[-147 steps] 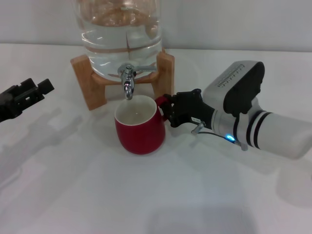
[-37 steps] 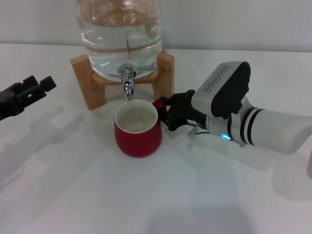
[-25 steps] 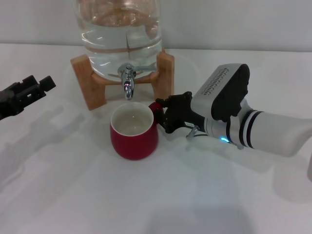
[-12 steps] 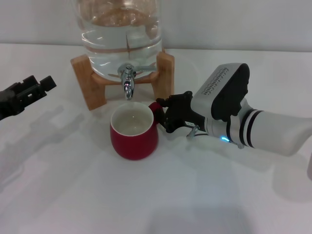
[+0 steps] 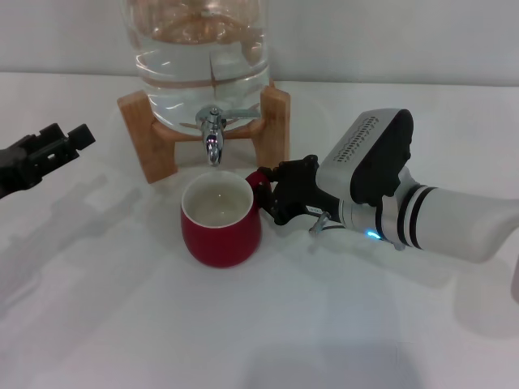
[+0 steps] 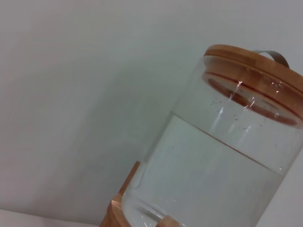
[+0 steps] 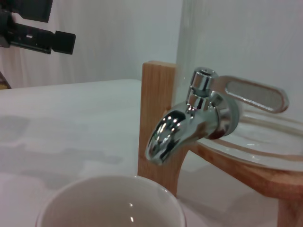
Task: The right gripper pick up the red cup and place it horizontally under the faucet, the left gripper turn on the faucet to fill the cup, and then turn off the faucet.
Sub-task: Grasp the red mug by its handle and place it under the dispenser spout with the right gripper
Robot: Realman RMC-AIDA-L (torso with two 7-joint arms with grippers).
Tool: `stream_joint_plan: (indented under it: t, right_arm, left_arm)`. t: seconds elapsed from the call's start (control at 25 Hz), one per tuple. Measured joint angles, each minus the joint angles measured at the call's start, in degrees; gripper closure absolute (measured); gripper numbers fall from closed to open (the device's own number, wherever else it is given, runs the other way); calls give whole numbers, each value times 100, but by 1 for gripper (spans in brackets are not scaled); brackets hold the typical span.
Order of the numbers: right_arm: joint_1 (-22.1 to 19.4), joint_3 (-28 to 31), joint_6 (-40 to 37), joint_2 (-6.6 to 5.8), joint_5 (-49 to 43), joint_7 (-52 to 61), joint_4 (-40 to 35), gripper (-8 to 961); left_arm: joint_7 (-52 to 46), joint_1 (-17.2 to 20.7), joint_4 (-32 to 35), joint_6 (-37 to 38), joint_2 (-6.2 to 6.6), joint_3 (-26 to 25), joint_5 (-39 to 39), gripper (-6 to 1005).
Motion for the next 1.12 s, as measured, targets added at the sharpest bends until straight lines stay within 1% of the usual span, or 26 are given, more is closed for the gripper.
stream_joint_plan:
  t: [0.52,0.72,0.92,1.12]
  right_arm:
    - [2,21,9,0,1,0,-2,726]
    - [6,29,9,0,1,0,-6,651]
    - [5,32,29,0,1,-2,-3,651]
    - [15,9,221,-19,-23,-1,-38,651]
  left_arm:
    - [0,3,-7,-3,0,-3,0,104]
    - [0,-1,-6,-3,0,-10,0,104]
    - [0,-1,2,-3,0,-17,0,104]
    - [0,-1,6,-3,0,-18,0,104]
